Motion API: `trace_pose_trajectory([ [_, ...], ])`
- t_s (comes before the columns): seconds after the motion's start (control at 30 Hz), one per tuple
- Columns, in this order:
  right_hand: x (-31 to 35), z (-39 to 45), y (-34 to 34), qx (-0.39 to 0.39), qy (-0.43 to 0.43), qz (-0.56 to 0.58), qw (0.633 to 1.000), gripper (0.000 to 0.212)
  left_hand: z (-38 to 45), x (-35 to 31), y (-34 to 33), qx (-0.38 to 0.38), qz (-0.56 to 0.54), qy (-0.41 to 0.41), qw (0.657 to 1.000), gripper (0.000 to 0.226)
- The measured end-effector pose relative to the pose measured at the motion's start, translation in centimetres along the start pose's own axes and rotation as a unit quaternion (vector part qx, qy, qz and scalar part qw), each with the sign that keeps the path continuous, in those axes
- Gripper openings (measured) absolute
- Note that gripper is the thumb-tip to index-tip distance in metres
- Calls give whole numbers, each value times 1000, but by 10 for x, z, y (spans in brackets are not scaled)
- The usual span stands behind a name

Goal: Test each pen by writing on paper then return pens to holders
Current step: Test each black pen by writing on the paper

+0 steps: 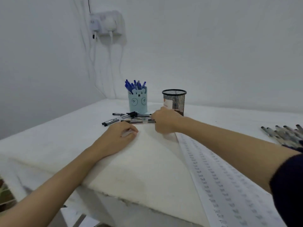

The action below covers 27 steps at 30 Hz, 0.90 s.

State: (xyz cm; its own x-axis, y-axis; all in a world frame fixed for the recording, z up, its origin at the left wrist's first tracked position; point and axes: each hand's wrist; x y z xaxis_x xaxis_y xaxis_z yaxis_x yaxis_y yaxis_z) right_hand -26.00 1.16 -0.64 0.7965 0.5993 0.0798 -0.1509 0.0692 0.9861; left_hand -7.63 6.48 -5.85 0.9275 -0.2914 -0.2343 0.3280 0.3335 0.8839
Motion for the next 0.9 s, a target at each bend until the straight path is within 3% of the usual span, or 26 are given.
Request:
trace_pose_trajectory([
  [0.1,7,11,-19,-44,4,-47,998,31,1,1,-3,-14,13,4,1000,17],
  [0.23,1,23,-27,-105,20,-23,994,23,3,3,-5,-25,13,-2,1000,13],
  [0.37,-1,25,-28,-104,29,2,994,19,2,4,-5,-22,3,-1,1000,20],
  [0.57,-11,16,-17,-66,16,14,998,23,2,7,-6,-27,5,-5,1000,13],
  [0.73,-32,-20,22,-78,-64,135,986,11,3,2,-2,-22,5,0,1000,14],
  [0.8,-41,-40,36,-78,-117,280,950,17,5,-8,0,-31,5,-8,999,14],
  [0.9,-56,-74,52,-92,-180,548,812,22,11,-37,-3,-17,-22,-45,999,13],
])
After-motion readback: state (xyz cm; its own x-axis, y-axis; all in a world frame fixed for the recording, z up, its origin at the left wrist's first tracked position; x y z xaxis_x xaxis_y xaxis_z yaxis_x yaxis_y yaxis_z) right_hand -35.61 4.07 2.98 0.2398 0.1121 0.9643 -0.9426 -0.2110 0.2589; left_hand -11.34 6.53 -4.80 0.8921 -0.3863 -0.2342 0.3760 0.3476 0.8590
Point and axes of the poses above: each hand's wrist, its own z-axis towards the middle knuckle, its own y-axis out of the back of the hand, x = y × z, and after that the axes turned 13 degrees about z, right-handed
